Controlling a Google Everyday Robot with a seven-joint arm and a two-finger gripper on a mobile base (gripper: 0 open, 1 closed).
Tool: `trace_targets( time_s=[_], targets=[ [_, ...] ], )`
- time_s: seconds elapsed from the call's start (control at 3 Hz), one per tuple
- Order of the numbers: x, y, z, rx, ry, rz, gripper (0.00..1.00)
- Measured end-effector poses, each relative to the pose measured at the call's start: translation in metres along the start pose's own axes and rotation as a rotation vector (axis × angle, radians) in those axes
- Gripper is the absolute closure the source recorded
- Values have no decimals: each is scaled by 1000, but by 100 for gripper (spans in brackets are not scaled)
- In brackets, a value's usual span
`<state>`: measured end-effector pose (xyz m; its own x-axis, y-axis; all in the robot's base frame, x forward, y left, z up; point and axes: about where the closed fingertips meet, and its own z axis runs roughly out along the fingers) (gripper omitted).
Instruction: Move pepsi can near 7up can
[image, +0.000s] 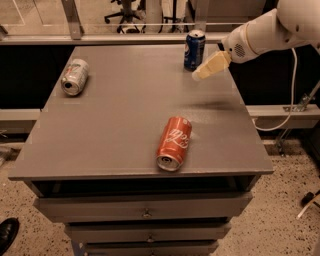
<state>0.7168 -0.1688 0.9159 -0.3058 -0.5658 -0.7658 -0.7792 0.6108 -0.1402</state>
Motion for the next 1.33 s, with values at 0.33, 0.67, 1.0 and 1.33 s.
trace_targets(
  time_s=[0.33, 0.67, 1.0, 1.33],
  targets=[
    [-7, -23, 15, 77, -84, 22, 0],
    [-17, -51, 29, 165, -175, 44, 0],
    [-24, -73, 54, 182, -246, 103, 0],
    [-27, -89, 75, 174, -297, 162, 0]
  ],
)
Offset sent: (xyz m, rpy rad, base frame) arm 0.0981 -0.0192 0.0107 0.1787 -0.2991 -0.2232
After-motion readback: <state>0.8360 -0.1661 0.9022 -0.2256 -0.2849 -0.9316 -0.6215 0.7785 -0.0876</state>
